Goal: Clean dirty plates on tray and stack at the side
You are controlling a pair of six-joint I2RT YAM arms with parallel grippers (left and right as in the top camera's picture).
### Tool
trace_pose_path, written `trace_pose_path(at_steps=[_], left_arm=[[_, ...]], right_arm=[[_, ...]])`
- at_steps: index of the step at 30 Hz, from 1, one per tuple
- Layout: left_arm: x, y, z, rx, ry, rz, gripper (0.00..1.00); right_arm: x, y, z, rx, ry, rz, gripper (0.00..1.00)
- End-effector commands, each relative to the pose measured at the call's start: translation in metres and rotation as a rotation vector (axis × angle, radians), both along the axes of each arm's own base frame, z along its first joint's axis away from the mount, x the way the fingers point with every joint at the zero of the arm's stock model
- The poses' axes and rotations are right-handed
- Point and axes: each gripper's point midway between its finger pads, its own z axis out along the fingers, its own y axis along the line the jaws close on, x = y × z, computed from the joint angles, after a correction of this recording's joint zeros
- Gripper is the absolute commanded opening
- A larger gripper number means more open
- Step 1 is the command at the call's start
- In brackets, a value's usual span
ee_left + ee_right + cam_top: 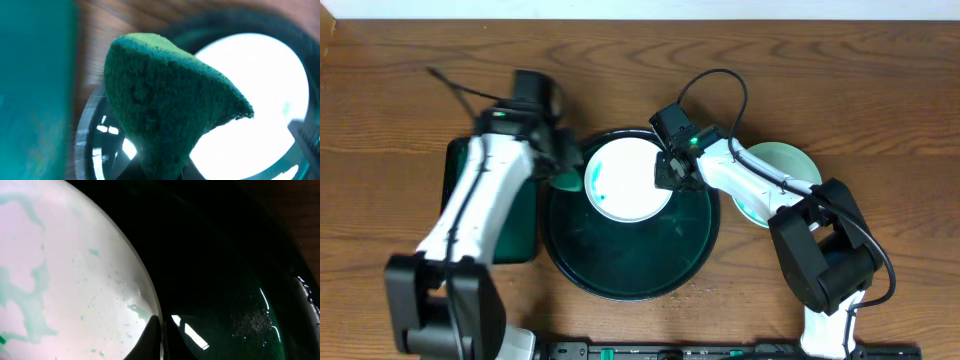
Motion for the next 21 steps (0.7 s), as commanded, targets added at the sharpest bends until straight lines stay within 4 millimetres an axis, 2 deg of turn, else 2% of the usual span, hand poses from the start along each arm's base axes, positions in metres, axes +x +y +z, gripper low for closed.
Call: trace_pose_path(at_steps=[1,5,11,17,21], left_arm=[[-0.008,-0.029,-0.029,-0.015,0.075,-0.072,0.07],[-0.011,-0.042,-0.056,-0.002,0.134,-0.107,0.07],[-0.015,-0.042,-0.084,0.012,0.206,-0.111,0.07],[-0.012,-0.06,-0.086,-0.049,0.181,-0.216,0.07],[-0.01,-0.062,-0.078,-0.045,0.17,-0.246,0.08]], right_arm=[[-0.002,-0.001,-0.008,-0.004,0.02,-0.011,0.01],[-0.002,-0.001,-0.008,-0.004,0.018,-0.011,0.01],[-0.001,-0.001,-0.008,-0.003,0.016,-0.007,0.01],[0.0,0.0,-0.008,-0.001,0.013,-0.007,0.01],[0.0,0.0,-0.007,0.0,0.011,-0.007,0.01]])
